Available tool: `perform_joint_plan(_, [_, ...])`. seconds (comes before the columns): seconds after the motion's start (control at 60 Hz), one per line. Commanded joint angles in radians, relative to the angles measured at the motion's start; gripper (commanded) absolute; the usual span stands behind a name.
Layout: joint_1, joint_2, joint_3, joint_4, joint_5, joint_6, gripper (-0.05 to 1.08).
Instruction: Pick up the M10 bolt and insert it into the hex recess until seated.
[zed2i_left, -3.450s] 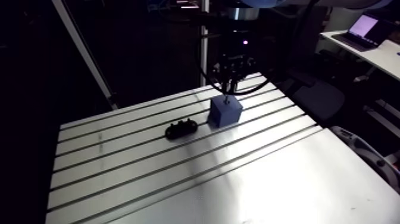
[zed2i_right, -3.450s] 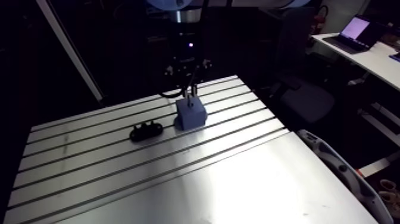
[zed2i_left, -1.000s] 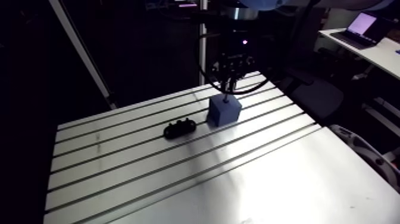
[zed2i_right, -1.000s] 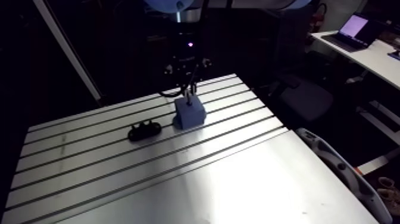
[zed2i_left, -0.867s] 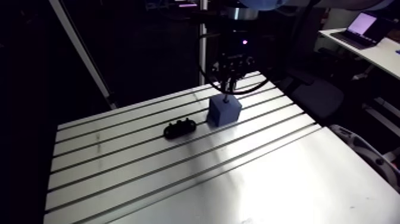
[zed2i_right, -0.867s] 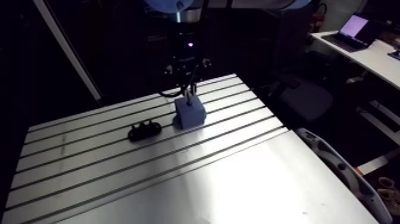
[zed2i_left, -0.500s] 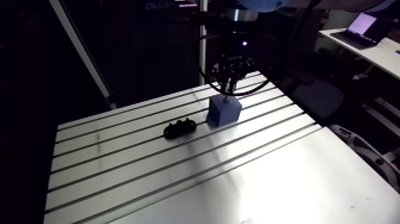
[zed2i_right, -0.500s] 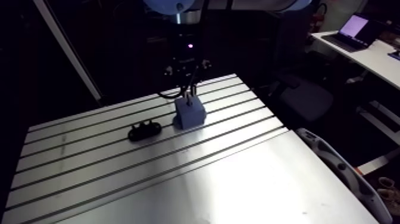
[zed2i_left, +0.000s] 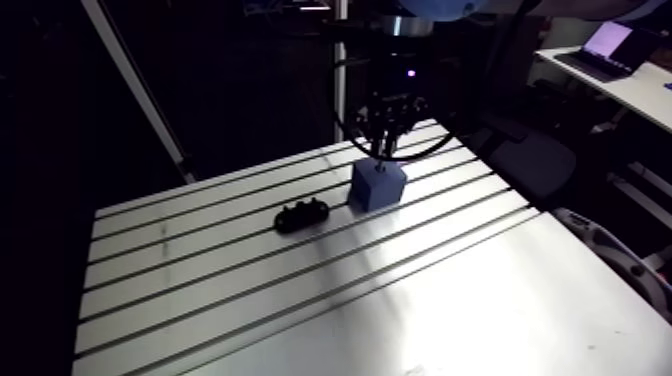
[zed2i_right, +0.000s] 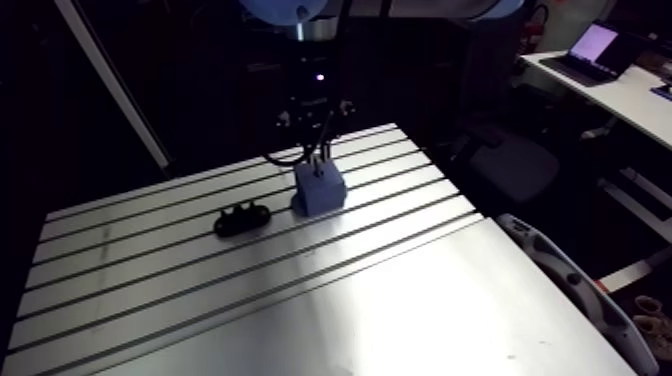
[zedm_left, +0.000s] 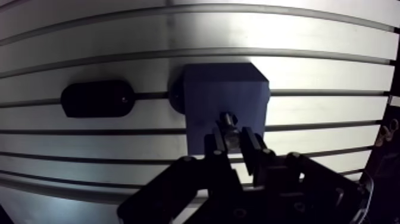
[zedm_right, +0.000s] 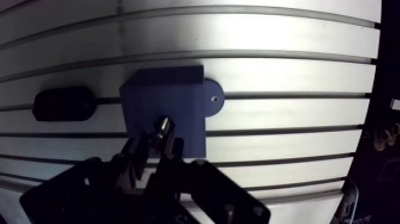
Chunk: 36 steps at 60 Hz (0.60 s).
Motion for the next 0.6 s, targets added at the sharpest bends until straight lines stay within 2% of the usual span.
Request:
perform_joint_plan(0.017, [0.000, 0.006, 0.002, -0.001, -0.001, 0.000, 0.75])
perform_joint_plan(0.533, [0.000, 0.012, 0.006, -0.003, -0.002, 0.001, 0.74])
perform_joint_plan(0.567, [0.000, 0.012, 0.006, -0.003, -0.002, 0.001, 0.72])
perform_joint_plan(0.583, [0.000, 0.012, 0.006, -0.003, -0.002, 0.001, 0.64])
perform_joint_plan(0.6, [0.000, 0.012, 0.006, -0.003, -0.002, 0.001, 0.64])
